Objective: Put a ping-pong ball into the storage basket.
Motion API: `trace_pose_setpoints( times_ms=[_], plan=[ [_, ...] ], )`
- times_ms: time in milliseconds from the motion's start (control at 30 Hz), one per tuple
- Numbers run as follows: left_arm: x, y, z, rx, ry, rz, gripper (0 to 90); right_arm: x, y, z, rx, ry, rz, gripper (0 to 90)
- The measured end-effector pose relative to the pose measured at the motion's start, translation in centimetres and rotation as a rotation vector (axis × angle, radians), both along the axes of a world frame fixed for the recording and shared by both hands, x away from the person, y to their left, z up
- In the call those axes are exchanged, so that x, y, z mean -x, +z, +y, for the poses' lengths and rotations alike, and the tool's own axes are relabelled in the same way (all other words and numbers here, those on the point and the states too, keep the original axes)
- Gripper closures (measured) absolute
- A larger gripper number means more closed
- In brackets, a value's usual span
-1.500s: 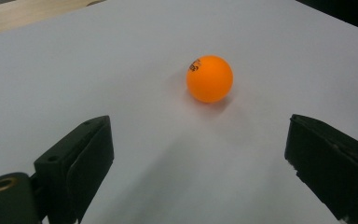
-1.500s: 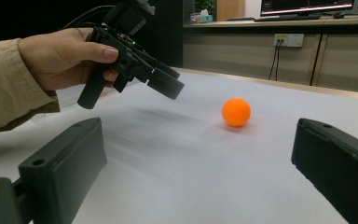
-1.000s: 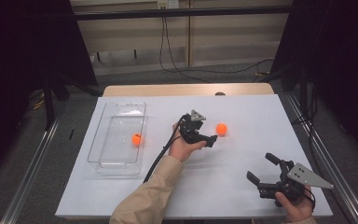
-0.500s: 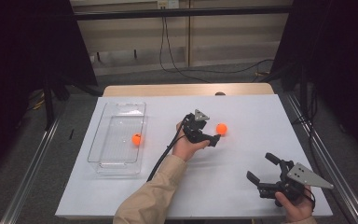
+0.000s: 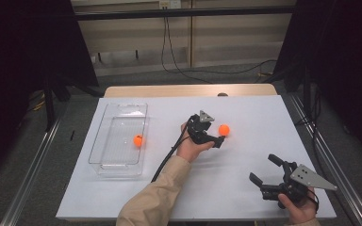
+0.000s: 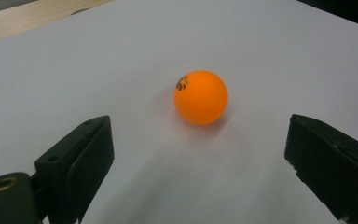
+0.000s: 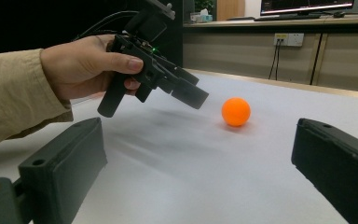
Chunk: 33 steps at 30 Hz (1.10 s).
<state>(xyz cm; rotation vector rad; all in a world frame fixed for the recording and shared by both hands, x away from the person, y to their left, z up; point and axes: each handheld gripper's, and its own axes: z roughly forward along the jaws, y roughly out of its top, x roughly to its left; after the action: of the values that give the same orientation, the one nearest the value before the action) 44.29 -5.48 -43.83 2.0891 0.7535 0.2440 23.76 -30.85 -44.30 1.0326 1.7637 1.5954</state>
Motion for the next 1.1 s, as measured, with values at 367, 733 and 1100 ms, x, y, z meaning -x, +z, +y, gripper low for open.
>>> trace_pose_setpoints(
  times_ms=[367,733,1100],
  plan=[
    [-0.2,-0.2,-0.7,0.003,-0.001,0.014,8.1,0.0,0.0,0.0,0.000,0.000,-0.002,2.5],
    [-0.5,-0.3,-1.2,0.003,0.001,0.013,8.3,0.0,0.0,0.0,0.000,0.001,-0.002,2.5],
    [-0.8,-0.6,-1.7,0.002,0.000,0.020,8.3,0.1,0.1,0.0,0.000,0.001,-0.002,2.5]
  ],
)
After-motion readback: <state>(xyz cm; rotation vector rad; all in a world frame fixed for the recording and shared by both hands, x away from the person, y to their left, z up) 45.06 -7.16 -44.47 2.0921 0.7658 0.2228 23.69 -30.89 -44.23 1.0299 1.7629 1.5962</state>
